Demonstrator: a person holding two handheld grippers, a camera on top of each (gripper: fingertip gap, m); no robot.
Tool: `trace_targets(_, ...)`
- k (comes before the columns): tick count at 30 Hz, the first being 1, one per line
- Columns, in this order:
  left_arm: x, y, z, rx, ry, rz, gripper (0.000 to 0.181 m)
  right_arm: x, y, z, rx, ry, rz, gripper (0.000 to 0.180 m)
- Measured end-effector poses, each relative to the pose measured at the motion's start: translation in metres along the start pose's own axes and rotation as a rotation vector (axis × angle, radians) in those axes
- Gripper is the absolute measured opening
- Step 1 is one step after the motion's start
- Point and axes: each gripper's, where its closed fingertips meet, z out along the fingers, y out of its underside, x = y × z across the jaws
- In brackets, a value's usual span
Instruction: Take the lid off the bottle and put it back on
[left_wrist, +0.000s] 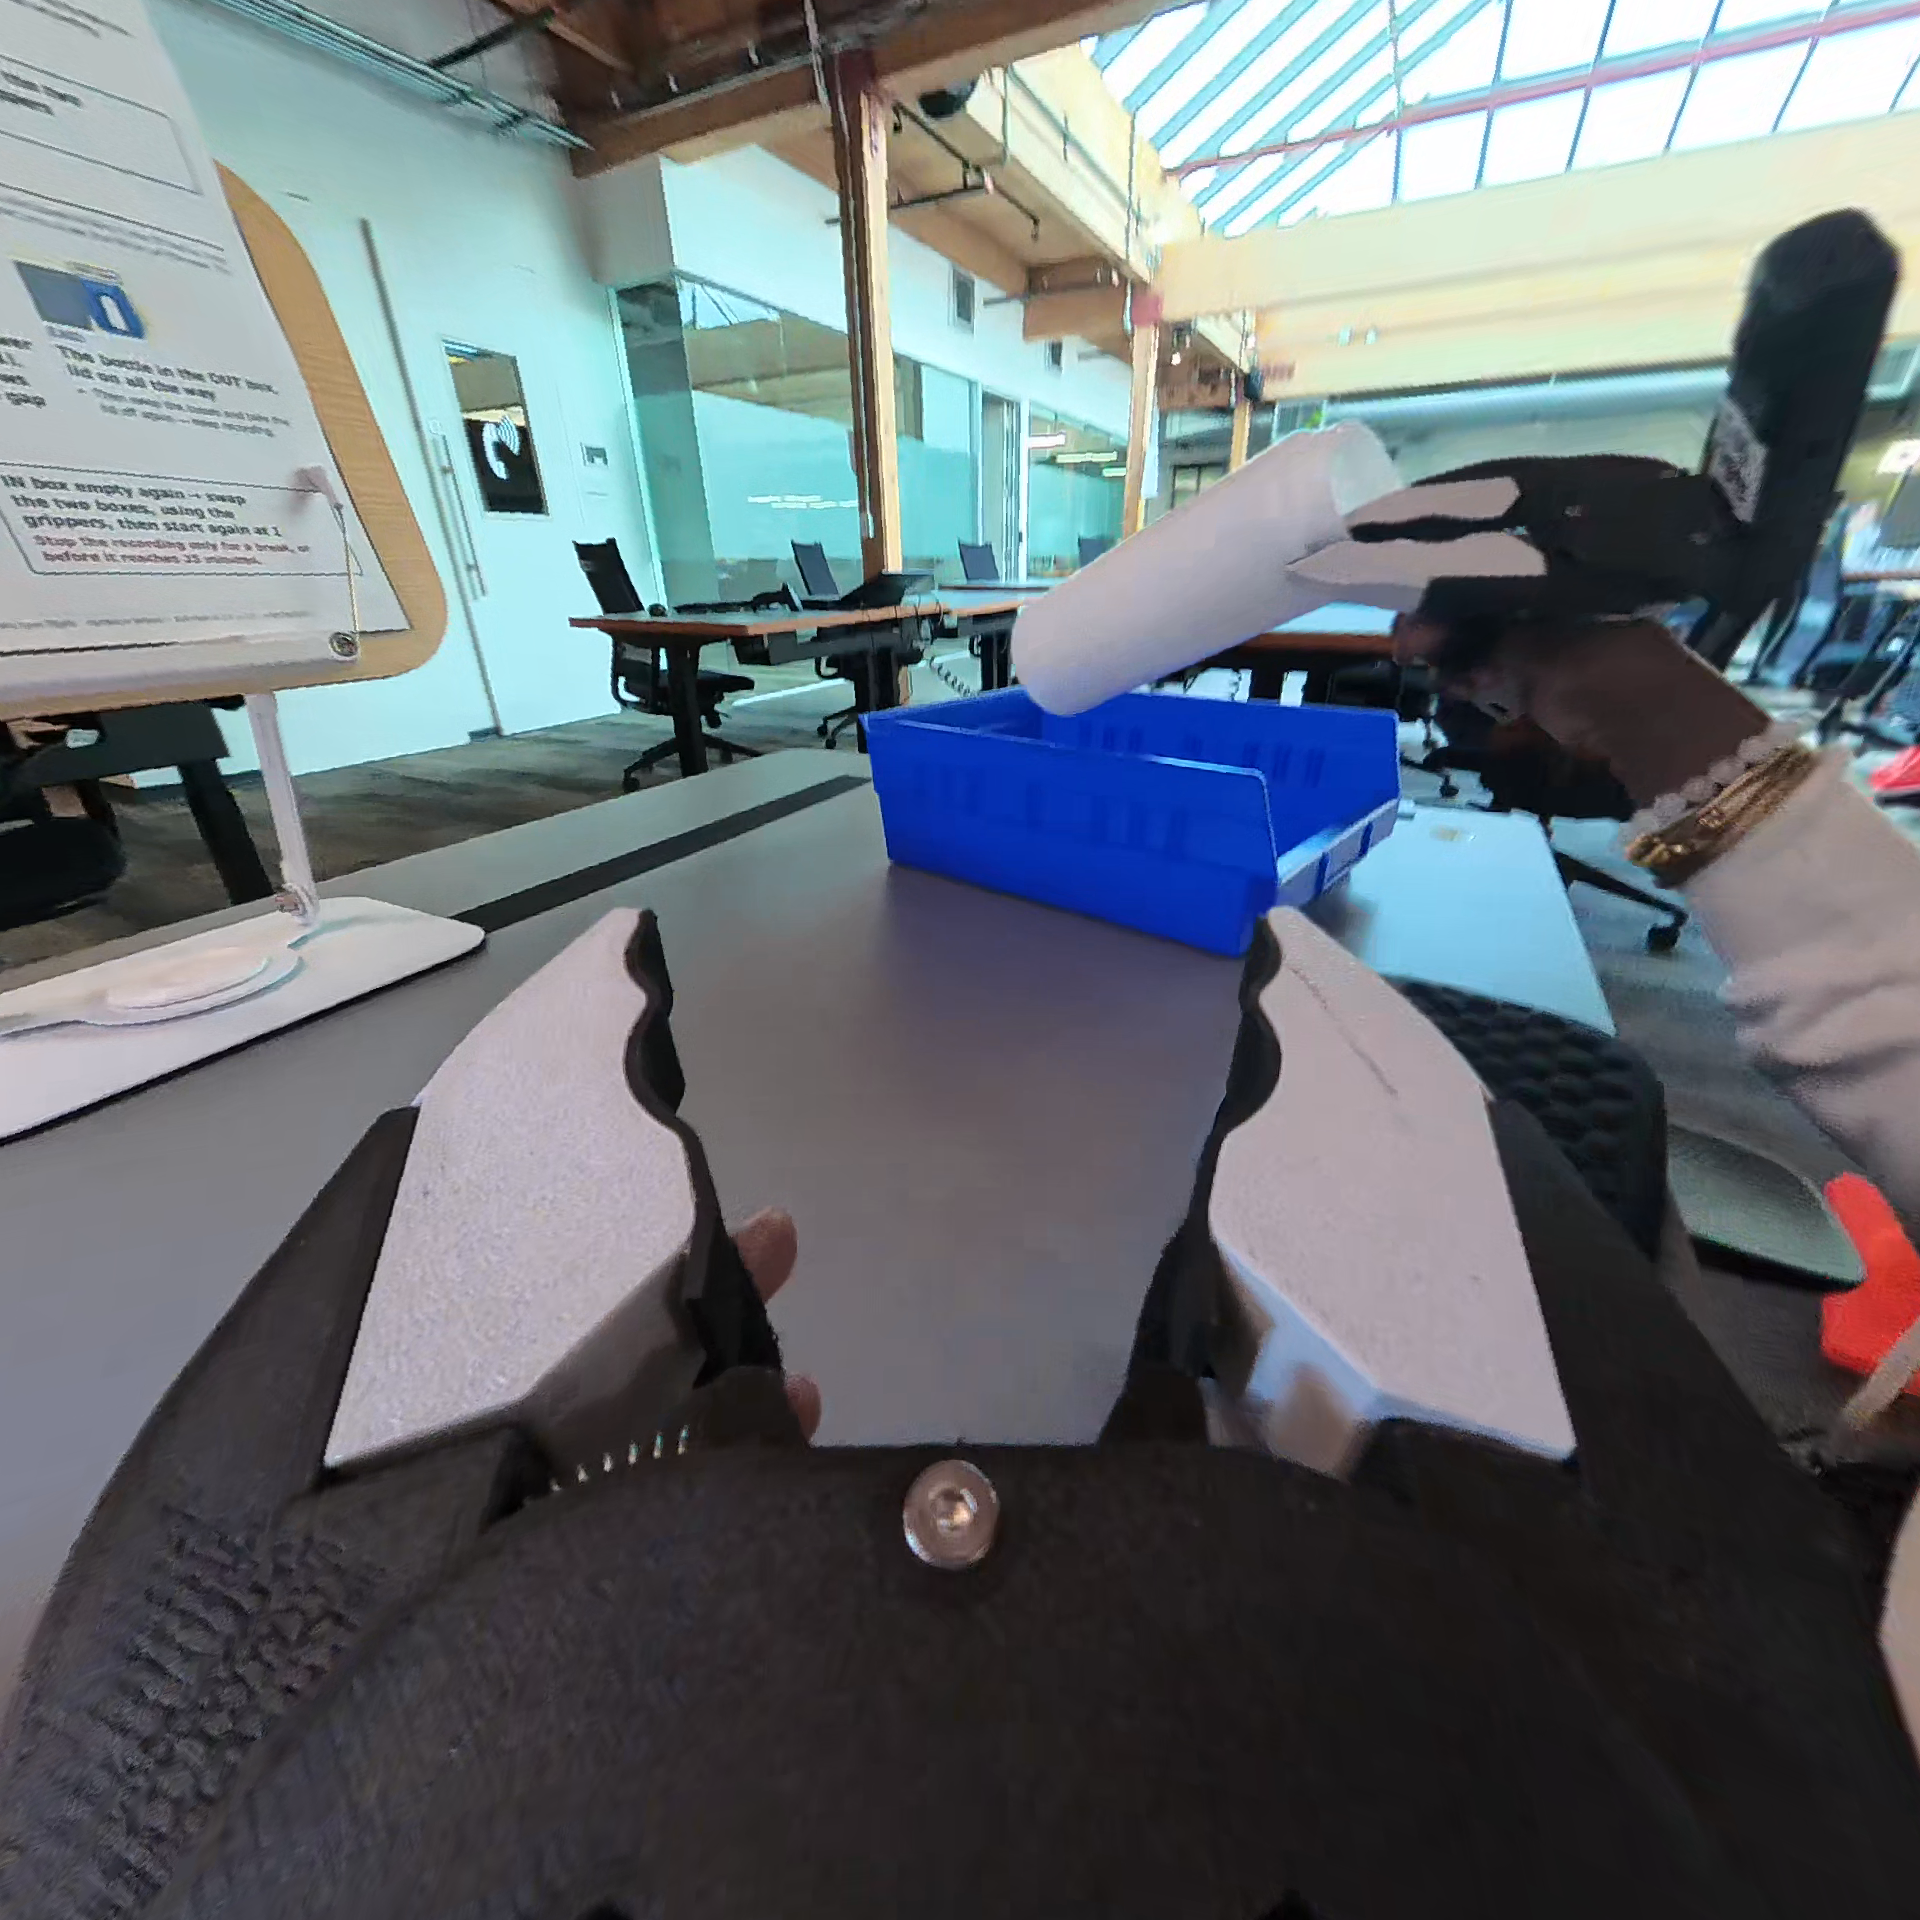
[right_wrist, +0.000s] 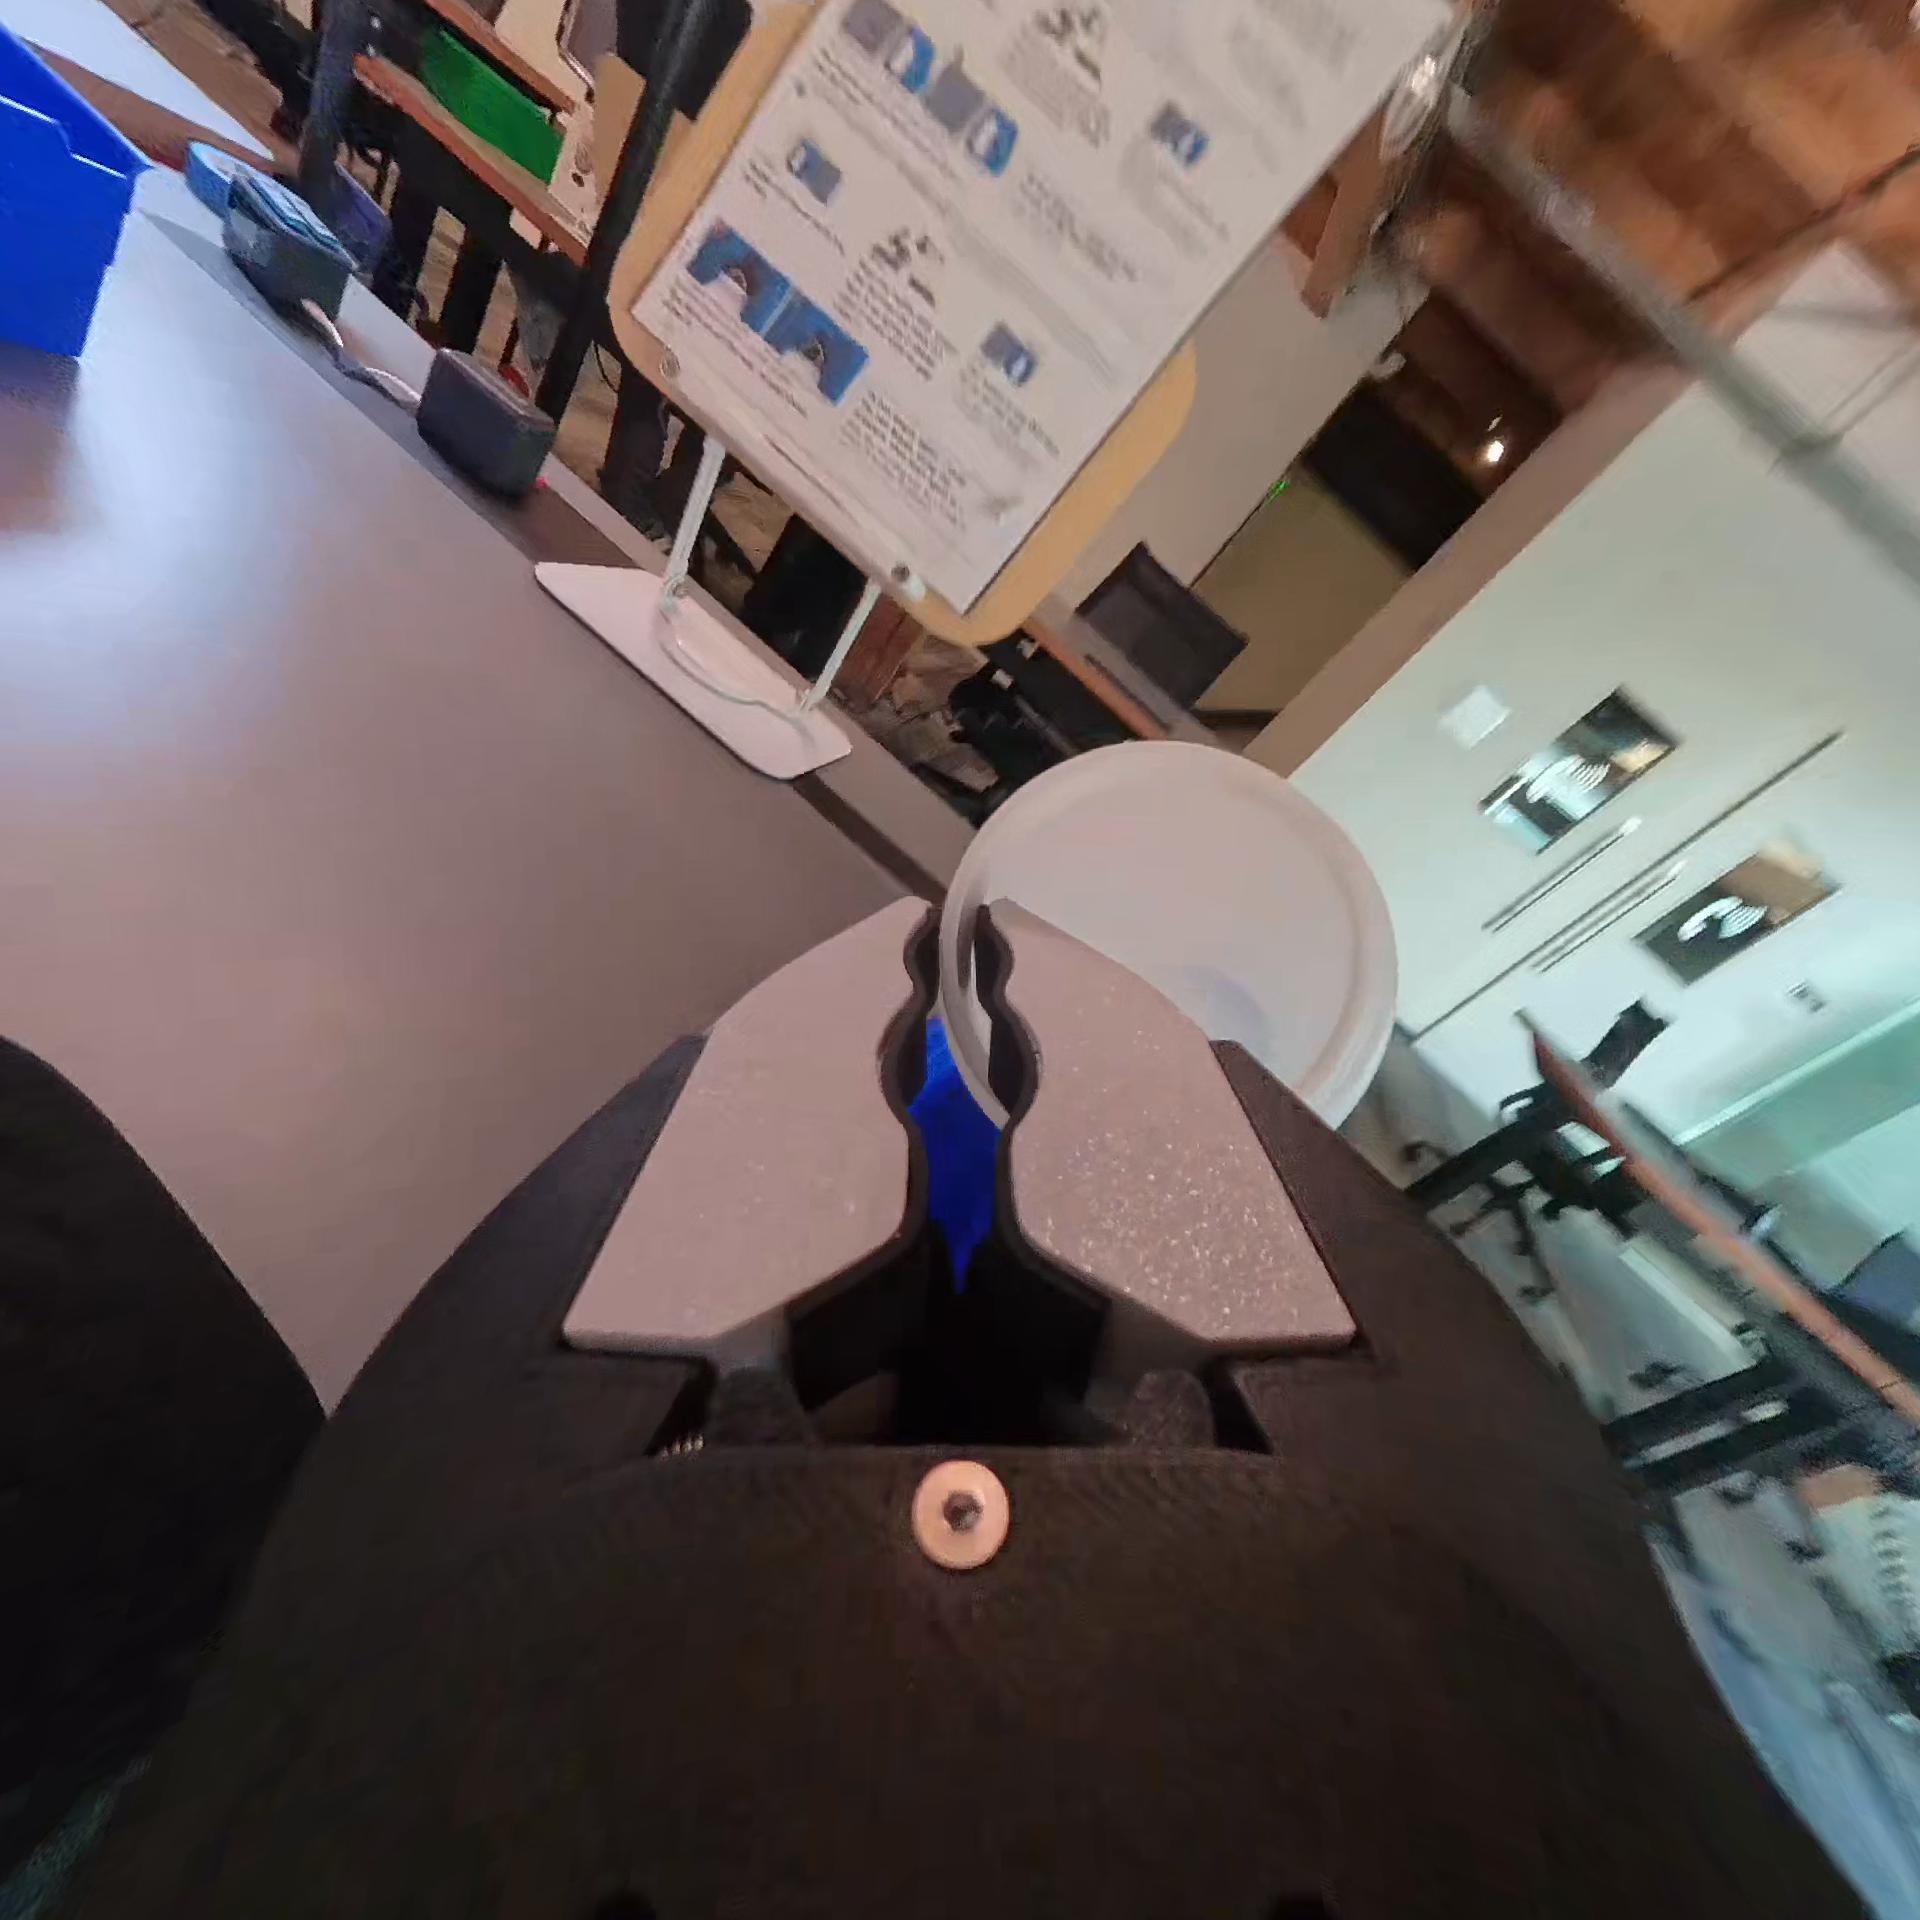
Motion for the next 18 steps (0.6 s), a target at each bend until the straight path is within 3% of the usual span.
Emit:
trace_targets(8,0.001,0.013,0.004,-0.061,0.002,0.048,0.103,-0.004,0.077,0.031,-0.015,-0.019,0.372,0.007)
trace_targets(13,0.001,0.010,0.004,-0.050,-0.006,0.061,0.103,-0.022,0.108,0.028,-0.248,-0.060,0.525,0.008)
trace_targets(18,0.001,0.004,0.002,-0.030,-0.016,0.081,0.102,-0.045,0.121,0.024,-0.400,-0.160,0.559,0.032)
